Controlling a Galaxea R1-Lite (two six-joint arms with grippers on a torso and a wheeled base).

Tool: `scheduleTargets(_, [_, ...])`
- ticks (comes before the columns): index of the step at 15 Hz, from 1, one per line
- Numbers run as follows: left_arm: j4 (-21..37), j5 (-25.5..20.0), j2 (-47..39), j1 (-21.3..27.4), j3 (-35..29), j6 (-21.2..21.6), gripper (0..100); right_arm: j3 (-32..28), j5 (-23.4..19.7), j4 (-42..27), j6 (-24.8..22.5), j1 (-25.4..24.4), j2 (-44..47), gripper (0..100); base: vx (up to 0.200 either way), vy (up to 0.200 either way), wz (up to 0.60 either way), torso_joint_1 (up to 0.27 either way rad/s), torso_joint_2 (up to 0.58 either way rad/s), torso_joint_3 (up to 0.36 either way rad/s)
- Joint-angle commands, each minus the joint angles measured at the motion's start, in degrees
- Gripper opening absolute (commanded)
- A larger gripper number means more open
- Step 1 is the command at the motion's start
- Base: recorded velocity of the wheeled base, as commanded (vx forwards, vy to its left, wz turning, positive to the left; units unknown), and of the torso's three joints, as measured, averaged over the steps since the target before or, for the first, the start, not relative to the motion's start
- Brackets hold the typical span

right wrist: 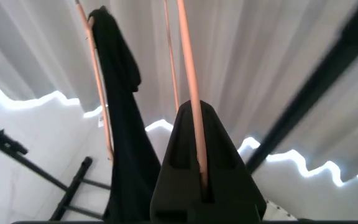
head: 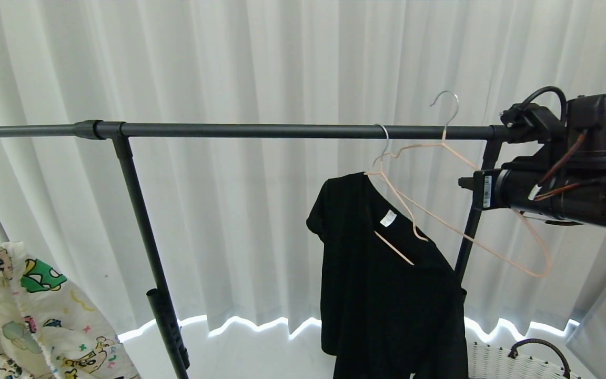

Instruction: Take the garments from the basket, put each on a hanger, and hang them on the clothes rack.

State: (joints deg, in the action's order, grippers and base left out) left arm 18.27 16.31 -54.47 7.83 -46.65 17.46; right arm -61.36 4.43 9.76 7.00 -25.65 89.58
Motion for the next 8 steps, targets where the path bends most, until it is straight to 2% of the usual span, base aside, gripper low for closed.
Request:
scheduleTargets(1, [-0.08,0.04,0.5,0.0,-0.02,0.21,0,5.46,1.11,-0.1,-0.58,0.6,-7.4,0,-0.2,0.0,0.0,0.002,0.0,0.002])
scheduleTargets(5, [-0.17,-0.05,0.68,1.84,-0.02,0.38,0,15.92,2.96,-0.62,-3.57,0.86,-19.53,0,-0.2,0.0,0.0,0.009,0.0,0.004])
scheduleTargets(8, [-0.17,-0.05,0.15,3.51,0.07,0.38,0,20.57,2.87,-3.08,-6.29,0.78,-27.26,0,-0.2,0.0,0.0,-0.001,0.0,0.007])
